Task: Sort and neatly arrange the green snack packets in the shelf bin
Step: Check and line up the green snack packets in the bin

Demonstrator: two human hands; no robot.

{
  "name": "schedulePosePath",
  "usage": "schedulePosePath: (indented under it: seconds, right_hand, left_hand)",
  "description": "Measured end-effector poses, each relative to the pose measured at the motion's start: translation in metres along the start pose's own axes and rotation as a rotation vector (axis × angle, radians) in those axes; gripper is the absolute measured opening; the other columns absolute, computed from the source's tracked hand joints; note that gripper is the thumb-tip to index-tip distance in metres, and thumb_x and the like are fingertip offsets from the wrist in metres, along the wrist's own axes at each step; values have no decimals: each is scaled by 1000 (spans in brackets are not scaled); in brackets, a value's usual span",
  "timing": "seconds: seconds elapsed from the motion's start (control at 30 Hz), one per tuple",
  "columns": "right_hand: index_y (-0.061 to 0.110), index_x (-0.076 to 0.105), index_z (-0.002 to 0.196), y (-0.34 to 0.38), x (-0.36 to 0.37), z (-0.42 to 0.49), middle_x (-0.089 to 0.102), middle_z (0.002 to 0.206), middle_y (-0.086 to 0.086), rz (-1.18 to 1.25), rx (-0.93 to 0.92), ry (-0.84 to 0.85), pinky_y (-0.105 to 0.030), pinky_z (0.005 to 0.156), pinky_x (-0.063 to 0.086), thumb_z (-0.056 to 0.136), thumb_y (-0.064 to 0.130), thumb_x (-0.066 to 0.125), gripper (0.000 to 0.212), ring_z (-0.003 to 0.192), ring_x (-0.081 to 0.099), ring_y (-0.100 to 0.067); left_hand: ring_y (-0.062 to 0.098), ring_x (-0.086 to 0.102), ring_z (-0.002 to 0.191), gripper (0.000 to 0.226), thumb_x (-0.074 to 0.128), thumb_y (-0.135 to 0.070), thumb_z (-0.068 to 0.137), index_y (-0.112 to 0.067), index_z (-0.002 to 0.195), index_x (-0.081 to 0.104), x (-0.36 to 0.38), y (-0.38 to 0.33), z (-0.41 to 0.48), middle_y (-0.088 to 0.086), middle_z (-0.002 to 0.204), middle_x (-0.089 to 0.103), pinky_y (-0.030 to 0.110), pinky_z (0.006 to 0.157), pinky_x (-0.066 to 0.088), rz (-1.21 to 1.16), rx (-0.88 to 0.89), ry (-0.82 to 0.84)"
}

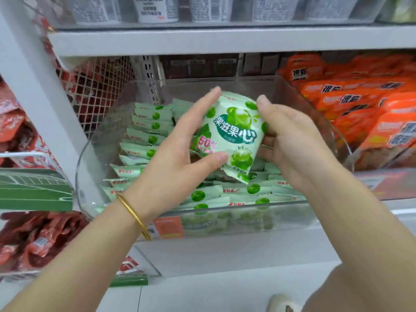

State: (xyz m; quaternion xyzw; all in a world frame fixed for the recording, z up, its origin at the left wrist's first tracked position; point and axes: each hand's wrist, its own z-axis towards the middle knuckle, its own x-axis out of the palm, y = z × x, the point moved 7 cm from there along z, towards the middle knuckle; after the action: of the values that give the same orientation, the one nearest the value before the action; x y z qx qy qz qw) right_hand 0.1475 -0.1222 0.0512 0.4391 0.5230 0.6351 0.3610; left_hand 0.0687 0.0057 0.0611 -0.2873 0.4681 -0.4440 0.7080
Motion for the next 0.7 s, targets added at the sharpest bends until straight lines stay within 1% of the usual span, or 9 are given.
schedulePosePath:
  seconds: [0.13,0.23,0.3,0.47,0.53,0.57,0.63,0.67,0.7]
  right_hand:
    - [11,62,102,3,-1,-1,73,89,-7,2,-26,20,-31,53,53,92,29,55,21,72,69,-18]
    - [17,60,93,6,-8,-1,71,79,-1,-1,-99,-42,-31,49,54,91,23,57,7,67,68,-15]
    - [19,60,89,8,-10,-2,70,77,1,-14,-139,-61,-32,52,56,91,20,57,3,67,67,-14]
    - [18,61,90,10,-11,-1,70,82,-1,-12,-187,-88,-35,64,55,90,17,58,2,73,66,-16]
    - [17,61,90,10,-12,-2,70,84,-3,-3,-190,-117,-40,69,55,91,16,58,3,76,66,-18]
    - [16,60,90,10,-12,-3,70,85,-5,4,-189,-128,-42,70,56,91,16,58,3,77,66,-20]
    - [13,59,90,8,-10,-4,68,86,-8,43,-160,-130,-43,63,58,92,16,57,4,78,67,-23]
    - [12,58,90,7,-9,-4,67,88,-11,75,-139,-119,-42,59,58,92,16,57,4,79,67,-25]
    - [12,58,90,6,-7,-5,65,91,-12,109,-121,-103,-40,57,57,92,15,56,5,80,66,-25]
  left_hand:
    - [-9,30,132,78,63,-17,78,-41,142,25,3,4,4,-24,146,33,28,112,31,-37,-21,-17]
    - [0,33,134,82,66,-17,77,-44,142,25,6,7,6,-21,145,34,38,108,37,-87,-40,13]
    - [2,31,136,85,67,-16,75,-45,142,24,8,8,7,-19,148,32,42,108,37,-100,-48,26]
    - [4,33,136,90,70,-9,72,-40,143,24,9,6,9,-14,149,32,42,110,34,-122,-26,67]
    - [6,33,136,88,71,-15,73,-41,143,25,8,6,9,-12,147,36,42,111,33,-89,-18,62]
    - [3,33,135,85,70,-20,74,-40,143,26,6,7,8,-10,144,39,38,112,31,-12,0,43]
    - [0,34,127,78,66,-27,75,-33,144,30,0,2,7,-3,138,41,18,111,21,358,82,-58]
    - [7,37,122,74,64,-27,76,-27,143,34,-4,-4,6,3,136,40,11,107,17,561,138,-129]
    - [14,39,117,69,63,-26,77,-21,142,39,-7,-10,5,8,134,40,10,104,15,701,188,-189]
